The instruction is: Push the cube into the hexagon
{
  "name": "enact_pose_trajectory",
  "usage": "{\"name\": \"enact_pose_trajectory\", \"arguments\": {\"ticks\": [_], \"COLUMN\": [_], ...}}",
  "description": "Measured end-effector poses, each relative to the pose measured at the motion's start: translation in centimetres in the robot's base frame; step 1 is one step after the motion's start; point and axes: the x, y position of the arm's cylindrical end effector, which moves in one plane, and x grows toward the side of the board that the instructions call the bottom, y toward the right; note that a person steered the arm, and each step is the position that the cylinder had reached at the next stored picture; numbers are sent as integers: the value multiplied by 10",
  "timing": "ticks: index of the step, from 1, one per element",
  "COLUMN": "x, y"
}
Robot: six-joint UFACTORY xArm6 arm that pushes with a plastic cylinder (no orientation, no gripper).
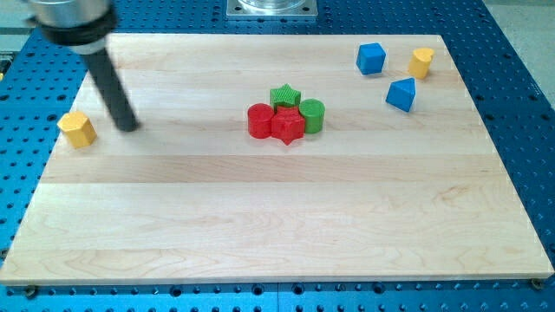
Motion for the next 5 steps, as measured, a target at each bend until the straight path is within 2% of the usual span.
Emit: {"name": "enact_pose_trajectory", "arguments": {"ticks": [1,2,3,4,5], "x": [-81,-141,-166,-171,-137], "y": [62,179,336,466,448]}}
